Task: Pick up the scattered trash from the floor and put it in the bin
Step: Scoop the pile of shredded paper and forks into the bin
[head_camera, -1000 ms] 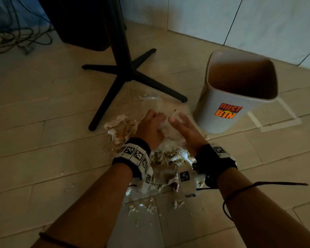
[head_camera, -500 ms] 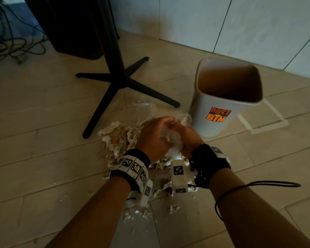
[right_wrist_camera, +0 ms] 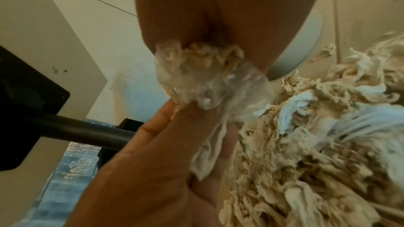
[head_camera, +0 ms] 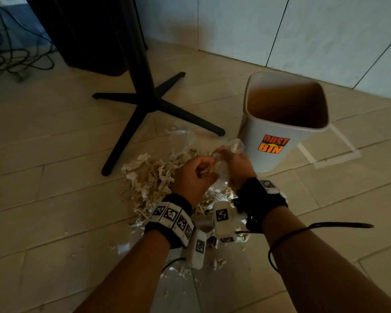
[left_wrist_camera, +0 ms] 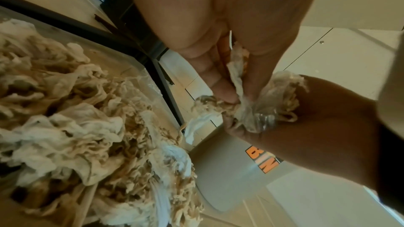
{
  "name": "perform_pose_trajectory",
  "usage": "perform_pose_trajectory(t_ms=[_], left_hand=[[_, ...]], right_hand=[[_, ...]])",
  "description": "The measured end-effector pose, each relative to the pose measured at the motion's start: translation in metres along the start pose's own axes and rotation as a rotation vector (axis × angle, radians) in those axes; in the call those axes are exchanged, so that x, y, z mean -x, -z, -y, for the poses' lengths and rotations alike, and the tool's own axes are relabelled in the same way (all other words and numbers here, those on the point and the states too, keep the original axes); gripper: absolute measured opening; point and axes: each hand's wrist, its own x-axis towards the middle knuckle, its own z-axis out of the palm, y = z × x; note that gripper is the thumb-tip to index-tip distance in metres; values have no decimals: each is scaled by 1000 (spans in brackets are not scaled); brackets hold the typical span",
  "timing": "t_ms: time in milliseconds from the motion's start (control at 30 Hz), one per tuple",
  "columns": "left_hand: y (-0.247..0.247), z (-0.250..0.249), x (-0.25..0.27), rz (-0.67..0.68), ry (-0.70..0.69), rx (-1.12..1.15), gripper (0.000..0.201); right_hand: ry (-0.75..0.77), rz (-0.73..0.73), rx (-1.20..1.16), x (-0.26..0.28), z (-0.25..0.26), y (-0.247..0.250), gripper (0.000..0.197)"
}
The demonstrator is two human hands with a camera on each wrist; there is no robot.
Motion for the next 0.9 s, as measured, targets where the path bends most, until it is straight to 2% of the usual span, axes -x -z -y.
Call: perform_pose_trajectory(t_ms=[33,133,167,233,333,367,433,533,600,700,800,900], left_hand=[[0,1,-2,-8,3,-9,28],[3,2,-10,-42,-6,-70,23],[4,0,-12,-51,-24,-106,16],[8,-4,-16,-48,-71,-180,8],[8,-5,-22,13,-171,-211,13],[5,-1,-24,28,-195,-222,18],[1,4,-24,28,-223,-241,28],[-3,-2,-17,-12,-278,-261,42],[0,-3,-15,-22,-256,-216,46],[5,10,-16,-9,-182,-234,37],[7,20,-14,-8,-143,-288,23],[4,41,-9,22,-73,-370,22]], right_hand=[[-25,34,16,2,-1,-1,14],[-142,183,83,7,-1,-3,62],[-154,250,81,8,-1,-3,69],[-139,365,54,14,1,0,59],[-49,443,32,20,9,2,13],[-19,442,34,18,10,3,4],[24,386,69,15,17,3,13],[70,194,128,8,33,6,4],[133,91,235,7,50,8,6],[245,19,331,12,81,7,10],[263,-63,422,6,110,6,15],[277,-170,612,-5,138,8,19]])
